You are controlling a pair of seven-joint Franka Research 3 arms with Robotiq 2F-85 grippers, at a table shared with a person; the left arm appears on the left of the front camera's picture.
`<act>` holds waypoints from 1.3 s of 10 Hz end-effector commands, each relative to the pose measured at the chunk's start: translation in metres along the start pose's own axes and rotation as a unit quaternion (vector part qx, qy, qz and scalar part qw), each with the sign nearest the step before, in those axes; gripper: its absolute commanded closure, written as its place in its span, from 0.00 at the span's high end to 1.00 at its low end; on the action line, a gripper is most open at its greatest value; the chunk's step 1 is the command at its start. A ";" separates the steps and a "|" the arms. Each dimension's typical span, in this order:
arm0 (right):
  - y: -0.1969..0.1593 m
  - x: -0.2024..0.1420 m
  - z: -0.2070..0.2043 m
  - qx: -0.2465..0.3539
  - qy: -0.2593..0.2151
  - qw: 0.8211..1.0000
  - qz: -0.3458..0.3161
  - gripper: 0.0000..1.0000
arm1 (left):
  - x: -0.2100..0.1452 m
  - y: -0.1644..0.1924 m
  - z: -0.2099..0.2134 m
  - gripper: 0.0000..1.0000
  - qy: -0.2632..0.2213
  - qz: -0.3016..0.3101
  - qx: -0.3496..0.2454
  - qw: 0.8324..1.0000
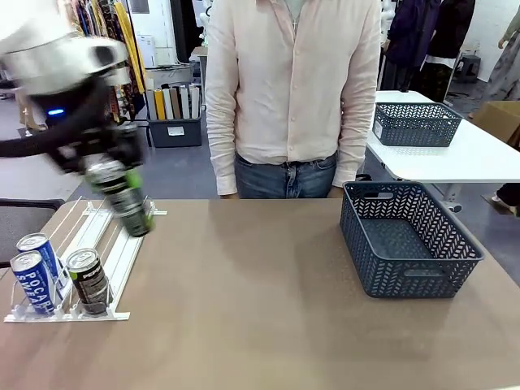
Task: Retrieve and store the cans from the dispenser.
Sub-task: Pick up one can from the Automatic Can Dispenser and place it in the middle of the table.
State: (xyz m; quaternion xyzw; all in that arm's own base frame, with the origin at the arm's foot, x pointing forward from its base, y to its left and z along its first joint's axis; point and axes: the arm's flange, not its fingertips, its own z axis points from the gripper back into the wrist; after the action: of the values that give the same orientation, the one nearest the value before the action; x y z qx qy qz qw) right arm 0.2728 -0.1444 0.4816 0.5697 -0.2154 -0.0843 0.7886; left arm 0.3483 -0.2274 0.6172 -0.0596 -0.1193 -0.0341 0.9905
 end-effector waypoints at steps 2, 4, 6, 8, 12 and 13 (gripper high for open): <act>0.002 0.004 0.000 0.012 -0.008 1.000 0.014 1.00 | 0.036 -0.128 -0.026 0.00 -0.076 -0.061 0.041 0.994; 0.002 0.004 0.000 0.012 -0.008 1.000 0.014 1.00 | 0.022 -0.194 -0.069 0.00 -0.072 -0.098 0.021 0.992; 0.002 0.004 0.000 0.012 -0.008 1.000 0.014 1.00 | 0.005 -0.228 -0.122 0.00 -0.029 -0.144 0.043 0.988; 0.002 0.004 0.000 0.012 -0.008 1.000 0.014 1.00 | 0.005 -0.237 -0.165 0.00 0.007 -0.162 0.052 0.985; 0.002 0.004 0.000 0.012 -0.008 1.000 0.014 1.00 | -0.003 -0.225 -0.210 0.00 0.068 -0.160 0.048 0.984; 0.002 0.004 0.000 0.012 -0.008 1.000 0.014 1.00 | -0.003 -0.220 -0.215 0.00 0.070 -0.152 0.053 0.984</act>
State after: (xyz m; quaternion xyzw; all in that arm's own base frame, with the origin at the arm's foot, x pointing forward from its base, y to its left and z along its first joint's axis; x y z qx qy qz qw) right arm 0.2729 -0.1452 0.4826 0.5692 -0.2160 -0.0843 0.7889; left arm 0.3797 -0.4786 0.4242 0.0156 -0.0630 -0.1812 0.9813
